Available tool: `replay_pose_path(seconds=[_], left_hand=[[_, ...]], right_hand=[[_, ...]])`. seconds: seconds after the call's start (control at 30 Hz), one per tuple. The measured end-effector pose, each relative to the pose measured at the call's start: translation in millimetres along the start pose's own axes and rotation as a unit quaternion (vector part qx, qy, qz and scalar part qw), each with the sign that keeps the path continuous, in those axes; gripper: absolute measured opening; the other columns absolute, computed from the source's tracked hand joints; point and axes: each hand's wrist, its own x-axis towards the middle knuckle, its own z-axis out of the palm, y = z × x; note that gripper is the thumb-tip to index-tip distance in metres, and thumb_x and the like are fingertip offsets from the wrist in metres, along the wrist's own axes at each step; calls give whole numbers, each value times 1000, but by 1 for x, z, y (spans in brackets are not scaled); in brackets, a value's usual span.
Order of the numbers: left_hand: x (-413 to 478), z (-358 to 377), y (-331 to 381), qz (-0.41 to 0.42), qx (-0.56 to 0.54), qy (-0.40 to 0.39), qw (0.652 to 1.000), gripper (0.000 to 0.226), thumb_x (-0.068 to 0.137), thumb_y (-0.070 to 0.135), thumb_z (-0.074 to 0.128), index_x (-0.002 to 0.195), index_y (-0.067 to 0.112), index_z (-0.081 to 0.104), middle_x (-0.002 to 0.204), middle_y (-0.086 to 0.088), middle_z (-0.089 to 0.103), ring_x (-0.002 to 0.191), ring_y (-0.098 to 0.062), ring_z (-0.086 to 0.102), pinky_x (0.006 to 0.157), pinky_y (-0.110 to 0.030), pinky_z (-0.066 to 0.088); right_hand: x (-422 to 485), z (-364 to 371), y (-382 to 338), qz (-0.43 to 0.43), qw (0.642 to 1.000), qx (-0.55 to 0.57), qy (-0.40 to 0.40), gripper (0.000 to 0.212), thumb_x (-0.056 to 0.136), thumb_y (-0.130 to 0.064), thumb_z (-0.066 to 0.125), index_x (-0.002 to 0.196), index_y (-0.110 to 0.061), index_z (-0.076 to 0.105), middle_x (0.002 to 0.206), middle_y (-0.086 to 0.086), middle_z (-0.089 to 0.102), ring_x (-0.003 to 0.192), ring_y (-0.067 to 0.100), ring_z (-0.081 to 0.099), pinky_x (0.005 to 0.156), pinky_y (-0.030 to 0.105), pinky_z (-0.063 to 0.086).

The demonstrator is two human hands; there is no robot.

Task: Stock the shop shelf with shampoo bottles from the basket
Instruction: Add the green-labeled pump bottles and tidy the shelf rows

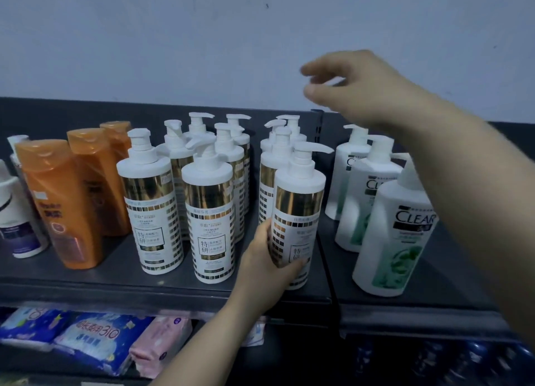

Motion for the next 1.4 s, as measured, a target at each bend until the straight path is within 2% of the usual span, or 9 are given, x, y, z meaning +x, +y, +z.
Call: replay_pose_path(seconds=[0.13, 0.23, 0.37, 0.43, 0.6, 0.8, 1.07, 1.3, 1.4], left_hand=[[2, -1, -2, -8, -5, 0, 1000, 71, 71, 28, 80, 131, 39, 42, 115, 21, 63, 106, 8, 58, 94, -27, 52], [2, -2, -4, -17, -13, -1, 1000, 73, 71, 30, 81, 130, 40, 41, 116, 21, 63, 107, 7, 58, 95, -29, 52], [5, -4, -2, -25, -22, -12, 999, 75, 69, 32, 83, 129, 43, 41, 116, 22, 63, 105, 12, 57, 92, -22, 51], [7, -7, 1, -30, -30, -17, 999, 74, 70, 30, 84, 129, 43, 42, 112, 22, 64, 99, 15, 57, 86, -15, 52], [12, -8, 2, -29, -35, -31, 998, 68, 69, 30, 85, 125, 40, 47, 108, 20, 68, 99, 6, 63, 91, -30, 54], [14, -8, 0, -25, -39, -35, 998, 71, 67, 33, 86, 126, 39, 46, 110, 17, 68, 102, 2, 63, 92, -33, 54], [15, -7, 0, -17, -48, -49, 998, 73, 66, 35, 86, 127, 40, 46, 112, 18, 67, 104, 3, 62, 93, -33, 54], [17, -8, 1, -10, -51, -55, 997, 71, 65, 33, 87, 122, 47, 46, 112, 19, 66, 101, 6, 61, 91, -26, 54], [18, -12, 0, -2, -54, -52, 997, 77, 62, 49, 84, 126, 48, 43, 118, 18, 61, 107, 7, 58, 93, -24, 51]], right_hand=[[58, 26, 1, -4, 967, -148, -206, 33, 90, -34, 63, 123, -28, 62, 119, -6, 62, 87, 12, 65, 87, 29, 49], [78, 47, 13, 3, 944, -181, -276, 27, 85, -35, 70, 111, -27, 68, 105, -8, 67, 78, 9, 70, 88, 33, 53], [87, 52, 19, -19, 948, -172, -269, 18, 80, -27, 76, 96, -22, 72, 78, -13, 68, 62, 2, 67, 71, 21, 47], [88, 49, 22, -30, 949, -169, -264, 18, 78, -24, 77, 95, -20, 73, 76, -16, 66, 65, 0, 67, 63, 15, 44], [91, 44, 32, -47, 951, -174, -253, 20, 78, -21, 78, 97, -18, 73, 85, -12, 68, 77, 5, 65, 55, 10, 40], [91, 42, 38, -53, 951, -184, -242, 16, 79, -21, 75, 95, -21, 73, 74, -14, 66, 70, 2, 63, 57, 16, 39], [93, 39, 44, -52, 951, -188, -239, 16, 76, -23, 78, 91, -21, 74, 78, -9, 69, 69, 5, 64, 61, 20, 42], [92, 36, 46, -38, 951, -185, -245, 24, 79, -23, 76, 103, -18, 72, 89, -8, 69, 72, 7, 65, 63, 19, 44], [96, 22, 38, -26, 962, -148, -226, 33, 81, -37, 74, 111, -25, 66, 101, -11, 65, 73, 8, 65, 68, 22, 47]])
